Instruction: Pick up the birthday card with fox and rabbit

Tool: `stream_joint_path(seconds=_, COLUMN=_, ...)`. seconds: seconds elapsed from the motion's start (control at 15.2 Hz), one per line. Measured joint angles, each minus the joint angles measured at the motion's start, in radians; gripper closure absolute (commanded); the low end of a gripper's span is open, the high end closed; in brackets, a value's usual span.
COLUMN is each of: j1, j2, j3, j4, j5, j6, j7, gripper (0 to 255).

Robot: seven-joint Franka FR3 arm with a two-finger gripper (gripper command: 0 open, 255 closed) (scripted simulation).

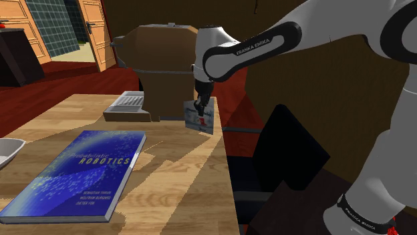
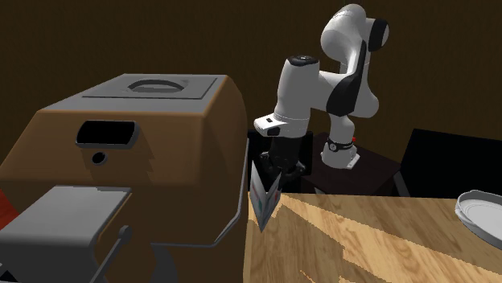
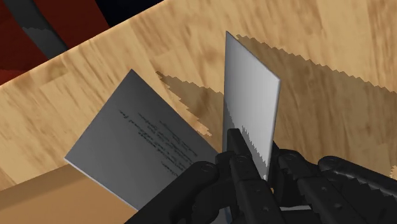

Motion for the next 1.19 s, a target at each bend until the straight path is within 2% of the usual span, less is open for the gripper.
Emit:
stream_joint_path(seconds=0.46, j1=0.0, j2=-0.001, j3=0.0, j4=0.003, j5=0.0, j6=-0.004, j7=0.0, gripper=255)
stream_joint_path(seconds=1.19, j1=0.001, j2=-0.036, j3=0.003, j4=0.099, j5=0.01, j6=-0.134, j7=-0.01, gripper=255)
